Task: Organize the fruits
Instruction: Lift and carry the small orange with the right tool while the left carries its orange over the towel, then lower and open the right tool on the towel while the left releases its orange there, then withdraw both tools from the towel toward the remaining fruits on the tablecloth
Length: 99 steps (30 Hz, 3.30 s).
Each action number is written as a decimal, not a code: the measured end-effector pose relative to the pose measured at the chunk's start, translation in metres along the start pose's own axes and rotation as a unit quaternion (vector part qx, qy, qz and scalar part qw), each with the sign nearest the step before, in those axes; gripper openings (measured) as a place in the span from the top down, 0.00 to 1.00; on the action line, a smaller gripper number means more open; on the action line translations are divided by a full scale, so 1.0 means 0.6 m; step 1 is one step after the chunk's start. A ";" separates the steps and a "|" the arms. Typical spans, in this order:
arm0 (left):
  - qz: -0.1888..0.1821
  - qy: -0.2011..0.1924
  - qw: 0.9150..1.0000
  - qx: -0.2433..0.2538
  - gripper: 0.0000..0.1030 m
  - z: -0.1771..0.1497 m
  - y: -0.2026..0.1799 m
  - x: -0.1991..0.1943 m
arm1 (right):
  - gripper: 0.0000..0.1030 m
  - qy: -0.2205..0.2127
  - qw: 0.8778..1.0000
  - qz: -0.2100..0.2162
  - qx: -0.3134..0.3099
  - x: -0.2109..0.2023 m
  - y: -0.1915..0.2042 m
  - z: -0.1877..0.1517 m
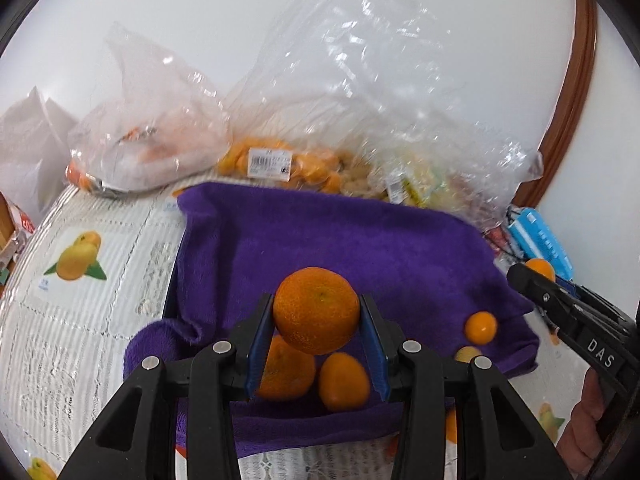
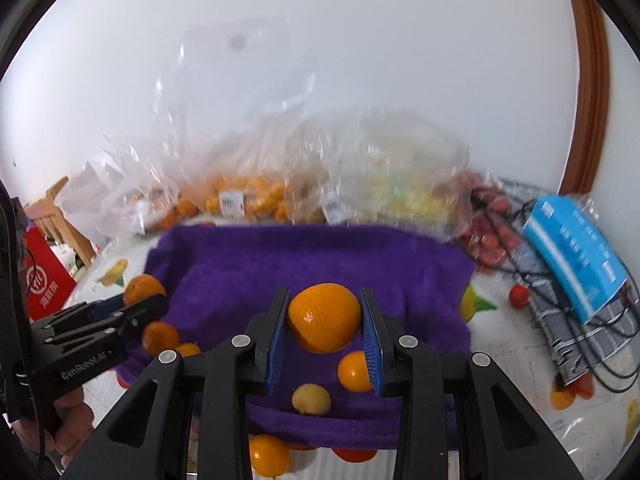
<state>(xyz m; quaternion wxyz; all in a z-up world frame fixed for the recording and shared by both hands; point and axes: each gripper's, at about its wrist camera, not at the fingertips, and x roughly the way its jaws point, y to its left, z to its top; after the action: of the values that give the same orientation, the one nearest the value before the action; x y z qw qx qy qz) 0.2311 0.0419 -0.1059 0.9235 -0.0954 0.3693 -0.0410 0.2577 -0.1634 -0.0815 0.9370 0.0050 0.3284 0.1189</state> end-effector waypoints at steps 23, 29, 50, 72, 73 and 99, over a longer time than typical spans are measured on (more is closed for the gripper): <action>-0.016 0.016 1.000 -0.010 0.61 -0.008 0.007 0.026 | 0.67 0.023 1.000 -0.001 -0.006 0.057 -0.001 -0.032; -0.020 0.018 1.000 -0.007 0.61 -0.011 0.004 0.027 | 0.67 0.035 0.999 -0.001 -0.013 0.068 0.005 -0.037; -0.021 0.020 1.000 -0.006 0.61 -0.010 0.003 0.029 | 0.67 0.043 0.999 -0.009 -0.014 0.074 0.002 -0.039; -0.026 0.014 0.999 -0.013 0.52 -0.008 0.006 0.020 | 0.49 0.042 0.999 0.000 0.020 0.064 -0.012 -0.028; -0.024 0.014 1.000 -0.013 0.52 -0.008 0.006 0.020 | 0.49 0.040 0.999 0.000 0.019 0.063 -0.011 -0.028; -0.025 -0.009 1.000 -0.008 0.36 -0.002 -0.003 -0.005 | 0.49 -0.013 1.000 0.008 0.001 0.013 0.011 -0.019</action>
<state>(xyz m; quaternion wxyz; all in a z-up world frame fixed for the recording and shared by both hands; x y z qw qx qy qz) 0.2283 0.0402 -0.1044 0.9247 -0.1124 0.3586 -0.0605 0.2549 -0.1562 -0.0945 0.9403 0.0100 0.3160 0.1261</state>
